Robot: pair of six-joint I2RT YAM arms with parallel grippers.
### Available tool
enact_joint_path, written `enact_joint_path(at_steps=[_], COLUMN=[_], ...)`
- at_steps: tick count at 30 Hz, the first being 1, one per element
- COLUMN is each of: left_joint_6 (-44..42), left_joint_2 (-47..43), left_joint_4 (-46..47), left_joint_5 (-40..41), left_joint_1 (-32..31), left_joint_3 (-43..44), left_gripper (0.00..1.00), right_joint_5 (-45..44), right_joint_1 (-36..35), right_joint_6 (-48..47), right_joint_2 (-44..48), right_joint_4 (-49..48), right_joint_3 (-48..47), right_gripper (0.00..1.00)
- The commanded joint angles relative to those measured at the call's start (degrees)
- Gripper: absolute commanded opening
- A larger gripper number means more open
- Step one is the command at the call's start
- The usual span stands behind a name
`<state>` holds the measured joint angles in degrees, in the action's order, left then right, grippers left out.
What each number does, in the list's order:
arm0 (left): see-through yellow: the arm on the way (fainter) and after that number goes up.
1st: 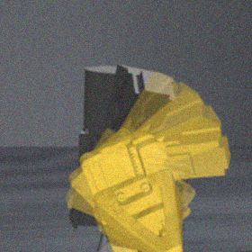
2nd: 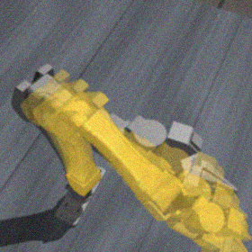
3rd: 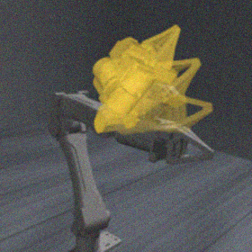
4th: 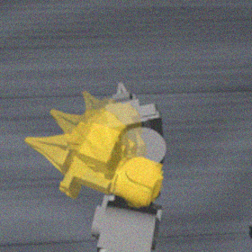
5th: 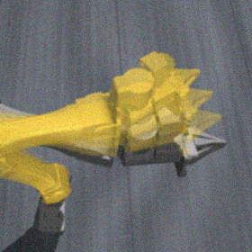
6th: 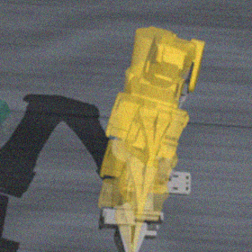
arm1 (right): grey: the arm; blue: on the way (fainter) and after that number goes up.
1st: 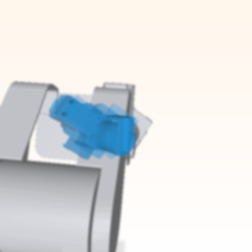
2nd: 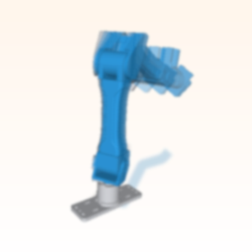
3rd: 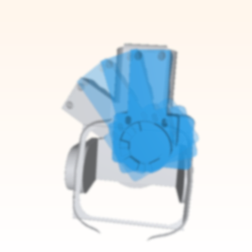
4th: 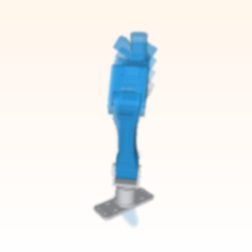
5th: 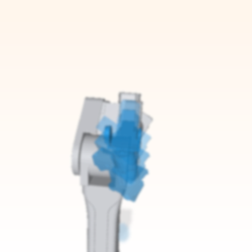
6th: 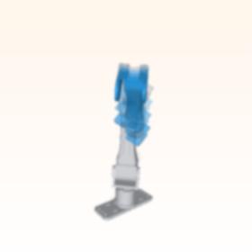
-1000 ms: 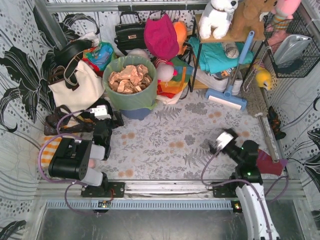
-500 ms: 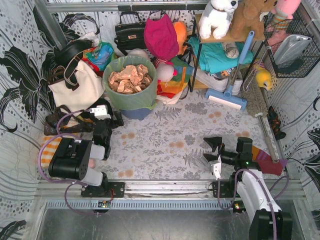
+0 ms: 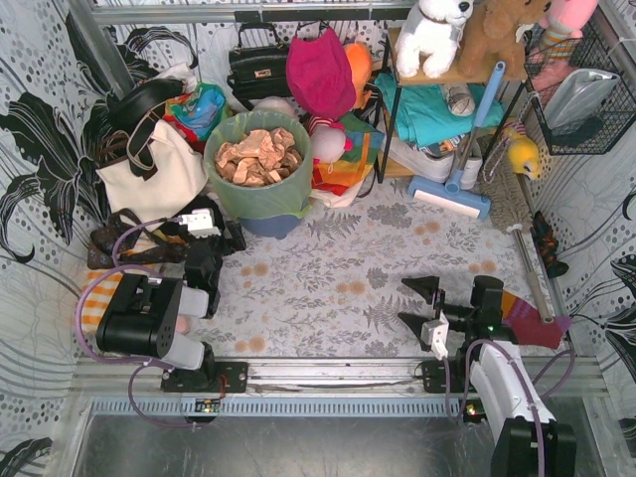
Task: Tie the trash bag
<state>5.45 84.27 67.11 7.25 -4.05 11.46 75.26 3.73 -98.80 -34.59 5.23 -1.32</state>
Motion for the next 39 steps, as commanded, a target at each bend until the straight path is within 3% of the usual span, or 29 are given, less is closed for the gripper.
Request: enact_joint_path(at_steps=[1, 14, 17, 27, 30, 33, 34, 36, 39], left_joint_6=[-0.7, -0.7, -0.7, -0.7, -0.7, -0.7, -0.7, -0.7, -0.7], left_joint_2=[-0.1, -0.1, -0.1, 0.0, -0.1, 0.0, -0.1, -0.1, -0.1], left_joint_4=[2.3, 2.3, 2.3, 2.3, 2.3, 2.3, 2.3, 2.2, 2.3], left_joint_5=[-0.2, -0.2, -0.2, -0.2, -0.2, -0.2, -0.3, -0.3, -0.2], left_joint_1=[0.5, 0.5, 0.5, 0.5, 0.5, 0.5, 0.5, 0.5, 0.5], left_joint_3=[0.8, 0.8, 0.8, 0.7, 0.8, 0.8, 0.8, 0.8, 0.7], left_gripper=[0.98, 0.98, 0.98, 0.98, 0.98, 0.98, 0.98, 0.98, 0.98], right_joint_5=[4.5, 10.8, 12.2, 16.7, 13.7, 4.6, 4.3, 1.5, -7.1], right_joint_1=[0.4, -0.4, -0.7, -0.7, -0.4, -0.3, -0.1, 0.3, 0.4], right_joint_6=[2.9, 7.2, 8.2, 34.8, 58.5, 97.6, 104.6, 110.4, 112.5], right_joint_2=[-1.0, -11.3, -13.1, -17.8, -20.5, -23.2, -23.8, -23.8, -22.4], right_joint_4=[2.9, 1.6, 7.4, 9.7, -3.3, -37.9, -48.4, -57.7, -56.9], right_joint_3=[0.6, -12.3, -16.8, -31.7, -34.6, -31.6, -30.1, -28.7, -28.8], right_gripper=[0.97, 0.97, 0.97, 0.97, 0.97, 0.97, 0.97, 0.97, 0.97])
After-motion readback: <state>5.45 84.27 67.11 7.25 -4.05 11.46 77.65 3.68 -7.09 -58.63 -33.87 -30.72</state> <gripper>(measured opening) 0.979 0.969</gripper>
